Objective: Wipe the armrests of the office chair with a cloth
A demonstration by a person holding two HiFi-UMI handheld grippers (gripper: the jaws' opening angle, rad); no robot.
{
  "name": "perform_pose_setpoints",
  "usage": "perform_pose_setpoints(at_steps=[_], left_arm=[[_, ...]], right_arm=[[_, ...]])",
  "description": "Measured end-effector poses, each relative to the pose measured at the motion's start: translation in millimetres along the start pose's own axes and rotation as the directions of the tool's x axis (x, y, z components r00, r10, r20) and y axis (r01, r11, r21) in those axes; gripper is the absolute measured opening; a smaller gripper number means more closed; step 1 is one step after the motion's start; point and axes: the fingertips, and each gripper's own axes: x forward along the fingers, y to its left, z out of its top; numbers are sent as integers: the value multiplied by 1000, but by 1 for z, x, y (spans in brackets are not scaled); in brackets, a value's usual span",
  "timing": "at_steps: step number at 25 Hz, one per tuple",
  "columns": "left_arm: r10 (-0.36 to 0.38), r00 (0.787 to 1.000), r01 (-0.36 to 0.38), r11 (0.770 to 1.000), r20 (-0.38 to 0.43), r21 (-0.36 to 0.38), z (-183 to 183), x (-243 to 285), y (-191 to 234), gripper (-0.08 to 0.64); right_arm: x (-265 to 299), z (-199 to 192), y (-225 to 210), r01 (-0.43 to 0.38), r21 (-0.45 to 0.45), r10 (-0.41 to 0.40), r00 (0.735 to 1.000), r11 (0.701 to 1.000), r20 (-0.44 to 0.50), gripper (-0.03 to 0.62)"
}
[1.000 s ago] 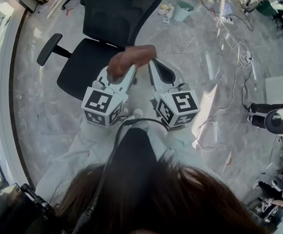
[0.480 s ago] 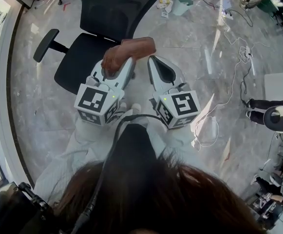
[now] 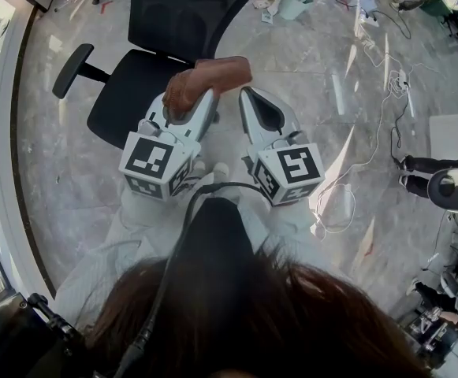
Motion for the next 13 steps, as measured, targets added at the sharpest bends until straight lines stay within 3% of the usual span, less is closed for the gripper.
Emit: perform_pose_setpoints(at_steps=[13], left_arm=[[7,1000,-7,1000,-15,5,-1,7,1,35]], right_arm=[[4,-2,-6,-11,9,11,1000,1000,-13,0]])
